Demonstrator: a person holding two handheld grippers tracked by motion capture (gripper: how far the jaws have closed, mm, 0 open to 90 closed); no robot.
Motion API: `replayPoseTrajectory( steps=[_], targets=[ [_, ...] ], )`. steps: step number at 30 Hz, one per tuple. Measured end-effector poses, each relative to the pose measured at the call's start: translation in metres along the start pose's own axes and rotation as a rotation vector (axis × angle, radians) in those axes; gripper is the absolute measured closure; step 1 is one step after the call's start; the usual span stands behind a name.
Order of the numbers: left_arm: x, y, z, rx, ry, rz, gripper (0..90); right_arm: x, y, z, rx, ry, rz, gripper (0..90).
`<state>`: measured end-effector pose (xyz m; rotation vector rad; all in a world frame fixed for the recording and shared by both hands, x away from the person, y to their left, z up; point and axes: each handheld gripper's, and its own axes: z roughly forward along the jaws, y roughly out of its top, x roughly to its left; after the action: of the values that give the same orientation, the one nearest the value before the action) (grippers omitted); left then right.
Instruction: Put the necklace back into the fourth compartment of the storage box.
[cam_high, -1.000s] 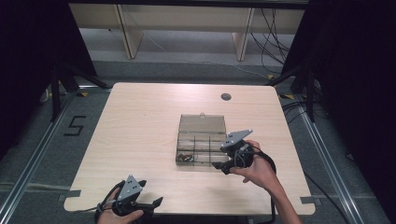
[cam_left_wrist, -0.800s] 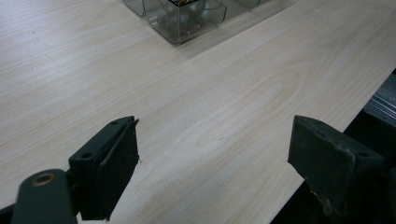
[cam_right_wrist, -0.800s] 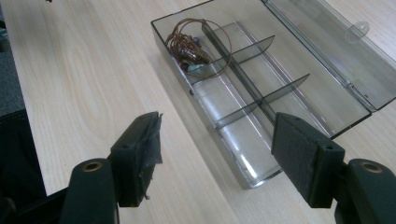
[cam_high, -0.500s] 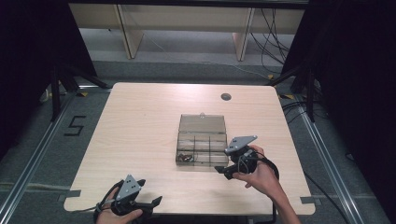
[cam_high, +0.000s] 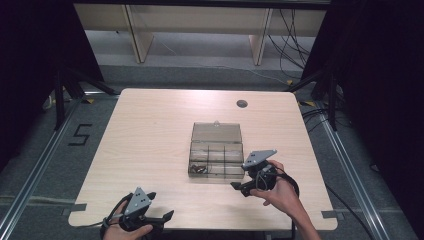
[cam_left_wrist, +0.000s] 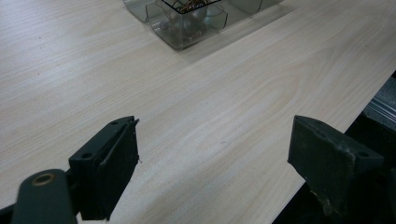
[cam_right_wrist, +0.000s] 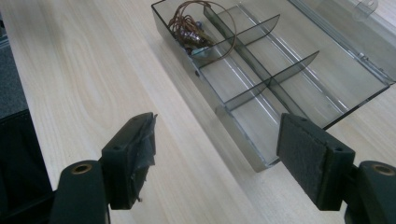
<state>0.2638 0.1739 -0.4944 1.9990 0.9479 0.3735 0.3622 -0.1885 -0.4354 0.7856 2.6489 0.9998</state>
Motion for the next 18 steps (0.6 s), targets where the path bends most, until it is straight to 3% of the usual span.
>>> replayPoseTrajectory(
  steps=[1, 7, 9, 12, 14, 17, 18],
  targets=[
    [0.000, 0.000, 0.000, -0.004, -0.001, -0.001, 15.6, 0.000, -0.001, -0.002, 0.016, -0.001, 0.014, 28.7],
    [-0.001, 0.000, 0.000, -0.010, -0.005, -0.007, 15.6, 0.002, -0.007, -0.001, -0.011, 0.021, 0.017, 27.8],
    [0.000, 0.000, 0.000, -0.002, -0.005, 0.006, 15.6, 0.002, -0.010, -0.003, 0.008, 0.008, 0.020, 27.4],
    [0.000, 0.000, 0.000, 0.001, -0.004, 0.006, 15.6, 0.002, -0.012, -0.002, -0.007, 0.003, 0.027, 27.3],
    [-0.002, 0.000, 0.001, -0.007, -0.007, -0.020, 15.6, 0.002, -0.016, -0.002, 0.003, 0.001, 0.041, 27.2],
    [-0.002, 0.000, 0.001, -0.012, -0.008, -0.009, 15.6, -0.001, -0.020, -0.004, 0.014, 0.003, 0.033, 27.2],
    [-0.002, 0.000, 0.001, -0.013, -0.009, -0.026, 15.6, -0.001, -0.021, -0.004, 0.009, 0.001, 0.033, 26.9]
  ],
)
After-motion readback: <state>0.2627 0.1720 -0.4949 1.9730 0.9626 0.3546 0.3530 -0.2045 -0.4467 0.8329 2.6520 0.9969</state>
